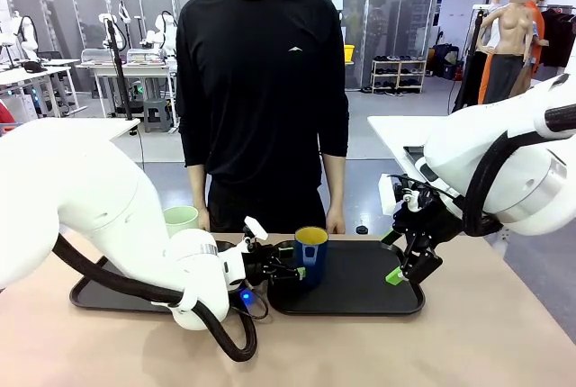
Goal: Sort and store the cups by type.
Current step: Pick up the Handle plastic cup and place it into the empty Flat Tray.
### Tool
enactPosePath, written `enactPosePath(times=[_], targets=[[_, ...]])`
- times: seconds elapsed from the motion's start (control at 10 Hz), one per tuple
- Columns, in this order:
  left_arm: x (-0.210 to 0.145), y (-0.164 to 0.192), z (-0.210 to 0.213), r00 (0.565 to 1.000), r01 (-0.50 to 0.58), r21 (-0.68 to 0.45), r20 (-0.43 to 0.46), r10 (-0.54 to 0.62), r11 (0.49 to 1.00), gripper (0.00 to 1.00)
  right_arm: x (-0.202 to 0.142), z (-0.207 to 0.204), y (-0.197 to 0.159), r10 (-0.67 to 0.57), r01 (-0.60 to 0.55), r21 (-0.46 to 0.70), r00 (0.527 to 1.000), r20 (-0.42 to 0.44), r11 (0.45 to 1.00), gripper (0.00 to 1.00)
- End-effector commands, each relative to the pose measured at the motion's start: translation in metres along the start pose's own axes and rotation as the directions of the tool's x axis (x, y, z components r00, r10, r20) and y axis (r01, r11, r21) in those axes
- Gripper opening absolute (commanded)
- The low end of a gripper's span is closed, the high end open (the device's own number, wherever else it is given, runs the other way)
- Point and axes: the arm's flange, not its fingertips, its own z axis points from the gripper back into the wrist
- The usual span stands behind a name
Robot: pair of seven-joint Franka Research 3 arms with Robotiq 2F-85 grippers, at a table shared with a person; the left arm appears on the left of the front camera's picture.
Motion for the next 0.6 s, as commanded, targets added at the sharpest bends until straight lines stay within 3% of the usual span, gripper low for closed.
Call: enactPosePath(times=[0.0, 0.5], targets=[[-0.058, -0.066, 0.028, 0.999, 0.040, 0.039, 0.000, -0.040, 0.998, 1.00, 0.000, 0.000, 0.000, -0.003, 0.003, -0.007, 1.000, -0.012, 1.000, 1.00], [-0.053, -0.082, 0.056, 0.998, 0.027, 0.051, 0.054, -0.030, 0.998, 1.00, 0.000, 0.000, 0.000, -0.003, 0.003, -0.007, 1.000, -0.012, 1.000, 1.00]])
